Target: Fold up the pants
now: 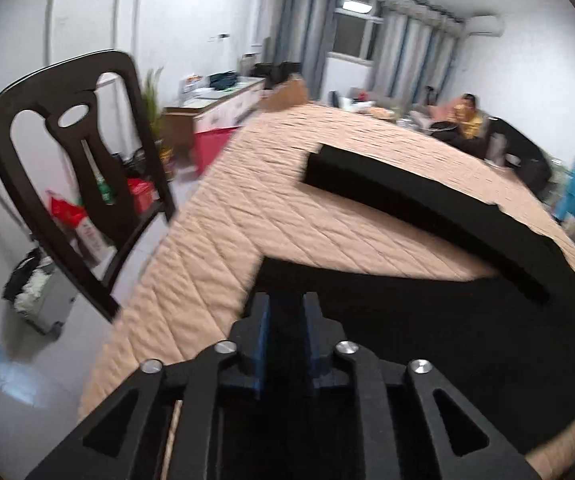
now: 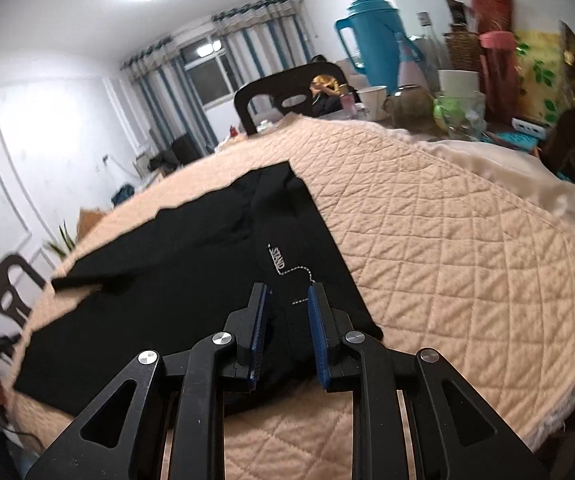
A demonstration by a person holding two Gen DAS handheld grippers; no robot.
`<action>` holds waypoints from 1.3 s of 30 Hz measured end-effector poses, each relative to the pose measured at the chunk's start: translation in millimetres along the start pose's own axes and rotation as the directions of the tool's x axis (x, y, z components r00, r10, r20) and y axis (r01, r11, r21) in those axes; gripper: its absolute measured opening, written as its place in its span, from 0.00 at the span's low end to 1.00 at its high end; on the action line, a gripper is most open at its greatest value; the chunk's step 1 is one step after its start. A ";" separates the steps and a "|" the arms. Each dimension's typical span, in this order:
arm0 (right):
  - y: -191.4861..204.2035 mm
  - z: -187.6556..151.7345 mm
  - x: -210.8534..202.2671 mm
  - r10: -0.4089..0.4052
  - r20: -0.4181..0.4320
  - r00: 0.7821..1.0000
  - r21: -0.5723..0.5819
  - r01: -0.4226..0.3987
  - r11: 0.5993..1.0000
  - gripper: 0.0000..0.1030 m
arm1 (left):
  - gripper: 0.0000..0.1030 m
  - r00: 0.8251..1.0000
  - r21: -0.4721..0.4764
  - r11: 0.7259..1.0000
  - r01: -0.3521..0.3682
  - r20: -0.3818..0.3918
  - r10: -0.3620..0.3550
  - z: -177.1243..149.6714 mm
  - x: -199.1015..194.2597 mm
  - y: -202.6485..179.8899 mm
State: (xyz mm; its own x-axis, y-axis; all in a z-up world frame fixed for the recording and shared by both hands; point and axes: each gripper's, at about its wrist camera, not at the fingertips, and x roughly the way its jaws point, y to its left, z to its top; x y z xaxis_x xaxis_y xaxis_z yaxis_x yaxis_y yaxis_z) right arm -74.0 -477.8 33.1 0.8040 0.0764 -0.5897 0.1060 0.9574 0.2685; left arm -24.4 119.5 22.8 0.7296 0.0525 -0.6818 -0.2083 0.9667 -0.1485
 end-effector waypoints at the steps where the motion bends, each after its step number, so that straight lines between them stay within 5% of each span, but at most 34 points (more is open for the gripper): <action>1: -0.8 -2.8 8.7 -0.015 -0.033 0.999 -0.015 0.014 1.000 0.21 | 0.24 1.000 0.017 1.000 0.026 -0.015 -0.026 -7.6 -1.0 -5.0; 4: -8.9 -9.9 15.8 -0.022 -0.051 0.998 -0.029 0.021 0.999 0.19 | 0.23 0.996 0.063 0.997 0.037 -0.080 -0.032 -32.6 5.3 -13.9; 12: -5.9 -4.0 -6.0 -0.045 -0.015 0.999 -0.051 0.044 0.998 0.20 | 0.24 1.000 0.083 0.997 -0.001 -0.028 0.003 -34.1 -20.6 -19.4; 16: 11.0 -1.6 -4.3 -0.012 0.011 1.000 -0.111 0.014 0.994 0.21 | 0.31 0.997 0.085 0.994 0.069 -0.021 -0.068 -33.5 -20.2 -27.7; 22: 12.3 -10.3 21.6 -0.037 -0.086 0.996 -0.138 0.025 0.990 0.21 | 0.38 0.996 0.147 0.986 0.076 -0.063 -0.067 -43.8 -5.1 -50.9; 25: 15.5 -6.2 13.6 -0.028 -0.077 0.997 -0.141 0.017 0.990 0.22 | 0.38 0.988 0.140 0.980 0.140 -0.081 -0.130 -37.8 -8.5 -60.2; 30: 30.1 6.6 17.1 0.043 -0.088 0.995 -0.156 -0.057 0.986 0.39 | 0.50 0.985 0.192 0.968 0.164 -0.083 -0.150 -20.0 -8.4 -86.3; 39: 83.5 54.8 73.0 0.126 -0.209 0.970 -0.290 -0.184 0.939 0.40 | 0.57 0.985 0.284 0.944 0.166 -0.096 -0.144 51.2 35.1 -136.3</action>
State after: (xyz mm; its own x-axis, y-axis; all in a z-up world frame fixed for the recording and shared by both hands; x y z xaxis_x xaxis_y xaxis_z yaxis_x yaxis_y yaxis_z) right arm 25.6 -407.6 54.2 0.6709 0.2526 -0.6972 -0.2179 0.9658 0.1403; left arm 62.9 2.4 55.8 0.6865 -0.1117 -0.7185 0.1090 0.9928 -0.0502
